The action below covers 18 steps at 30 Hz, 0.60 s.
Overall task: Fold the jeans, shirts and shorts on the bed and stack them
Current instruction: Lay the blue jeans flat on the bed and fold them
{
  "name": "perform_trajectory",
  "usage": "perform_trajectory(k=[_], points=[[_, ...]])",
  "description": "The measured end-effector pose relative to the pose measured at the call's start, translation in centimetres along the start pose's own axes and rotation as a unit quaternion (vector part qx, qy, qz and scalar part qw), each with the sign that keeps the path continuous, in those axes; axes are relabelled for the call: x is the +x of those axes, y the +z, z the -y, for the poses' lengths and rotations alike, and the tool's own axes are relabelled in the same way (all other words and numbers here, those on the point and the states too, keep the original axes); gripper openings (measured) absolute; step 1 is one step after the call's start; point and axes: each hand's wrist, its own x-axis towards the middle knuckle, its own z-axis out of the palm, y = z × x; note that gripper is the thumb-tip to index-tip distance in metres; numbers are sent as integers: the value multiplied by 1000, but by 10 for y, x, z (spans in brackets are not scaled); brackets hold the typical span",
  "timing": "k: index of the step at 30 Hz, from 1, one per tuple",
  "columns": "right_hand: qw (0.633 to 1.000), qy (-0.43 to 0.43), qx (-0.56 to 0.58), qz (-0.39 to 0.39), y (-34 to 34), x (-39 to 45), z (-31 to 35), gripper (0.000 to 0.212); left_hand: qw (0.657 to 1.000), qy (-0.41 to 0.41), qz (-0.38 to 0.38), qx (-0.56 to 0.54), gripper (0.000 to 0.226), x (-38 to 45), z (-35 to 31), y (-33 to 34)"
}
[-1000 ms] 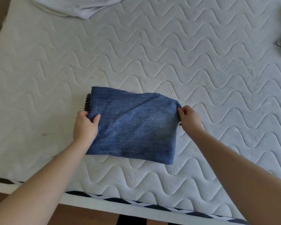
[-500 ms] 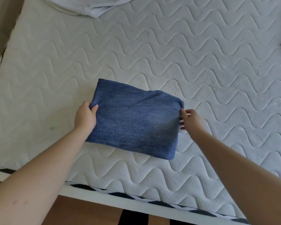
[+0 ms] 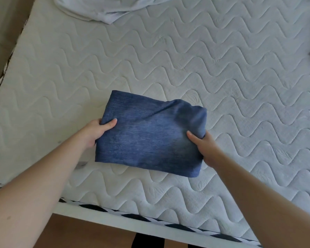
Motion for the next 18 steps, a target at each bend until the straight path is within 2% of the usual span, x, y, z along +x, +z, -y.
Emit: perform_trajectory(k=[4,8,11,15,18], points=[[999,-36,2,-26,-38,1,5,42,994,21,68,-77,48,-3,10,3],[997,62,-28,21,-65,3,-6,67,996,-18,70,-54,39,-3,23,29],[992,112,-8,64,-76,6,-12,81,995,-37,72,-55,36,-6,20,39],[990,114,55,69,-74,9,-9,68,995,-43,90,-16,40,-11,14,47],[993,88,61,47,-69,7,-2,44,996,-47,68,-18,42,-16,6,52]])
